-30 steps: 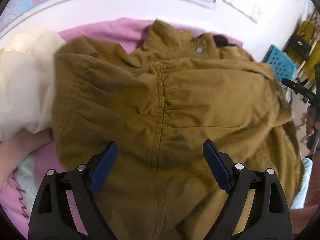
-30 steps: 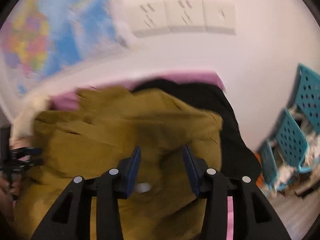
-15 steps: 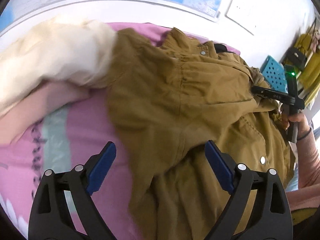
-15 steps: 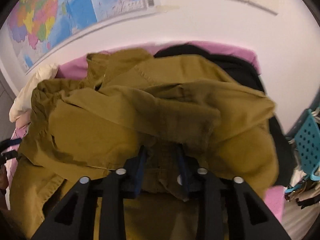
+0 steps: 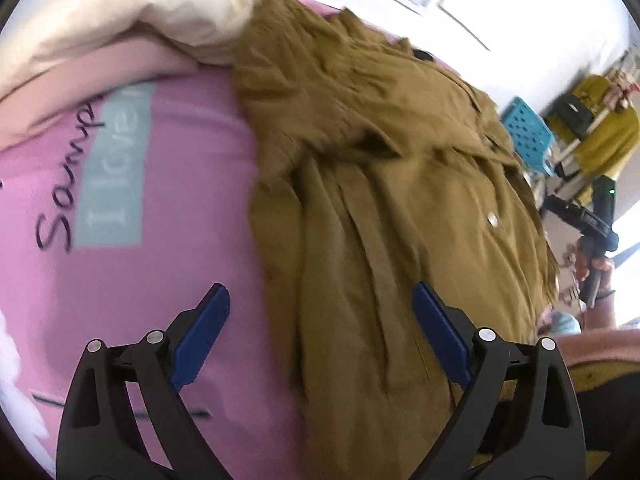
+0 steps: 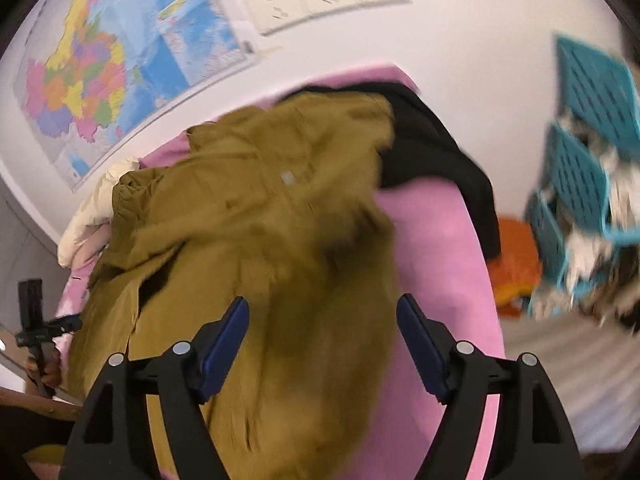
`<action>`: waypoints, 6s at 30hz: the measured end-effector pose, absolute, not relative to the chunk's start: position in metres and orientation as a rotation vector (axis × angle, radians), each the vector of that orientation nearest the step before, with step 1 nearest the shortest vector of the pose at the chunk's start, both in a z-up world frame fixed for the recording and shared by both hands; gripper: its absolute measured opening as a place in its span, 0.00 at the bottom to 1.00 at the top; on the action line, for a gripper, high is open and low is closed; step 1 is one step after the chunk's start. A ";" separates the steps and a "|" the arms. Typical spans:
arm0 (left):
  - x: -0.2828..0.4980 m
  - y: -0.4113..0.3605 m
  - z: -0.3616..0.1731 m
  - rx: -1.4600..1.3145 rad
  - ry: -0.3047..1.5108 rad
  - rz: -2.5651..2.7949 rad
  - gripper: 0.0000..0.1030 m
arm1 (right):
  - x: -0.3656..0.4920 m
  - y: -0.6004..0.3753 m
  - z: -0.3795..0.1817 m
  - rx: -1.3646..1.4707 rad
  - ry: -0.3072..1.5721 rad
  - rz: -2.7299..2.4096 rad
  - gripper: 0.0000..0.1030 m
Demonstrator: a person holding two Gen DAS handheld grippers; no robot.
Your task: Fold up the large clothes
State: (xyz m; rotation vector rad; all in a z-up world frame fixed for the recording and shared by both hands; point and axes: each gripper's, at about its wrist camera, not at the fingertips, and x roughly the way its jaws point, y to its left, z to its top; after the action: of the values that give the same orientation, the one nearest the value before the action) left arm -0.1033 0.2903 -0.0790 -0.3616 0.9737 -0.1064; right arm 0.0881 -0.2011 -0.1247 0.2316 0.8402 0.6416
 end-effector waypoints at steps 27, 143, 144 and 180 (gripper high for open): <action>-0.144 0.243 -0.095 -0.621 0.924 -0.294 0.32 | 0.005 -0.184 -0.190 0.485 0.913 1.044 0.34; 0.176 0.381 0.016 -0.540 1.003 0.012 0.23 | 0.337 -0.099 -0.085 0.706 0.898 0.752 0.13; 0.177 0.384 0.015 -0.569 1.004 0.007 0.24 | 0.339 -0.098 -0.087 0.706 0.904 0.747 0.13; 0.131 0.324 -0.016 -0.272 0.884 0.107 0.64 | 0.229 -0.027 -0.036 0.045 0.669 0.792 0.63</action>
State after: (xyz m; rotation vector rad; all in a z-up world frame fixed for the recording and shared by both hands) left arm 0.1309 0.3244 -0.0160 -0.2721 0.8844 0.1065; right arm 0.2294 -0.0273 -0.0357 0.0452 0.6693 0.7922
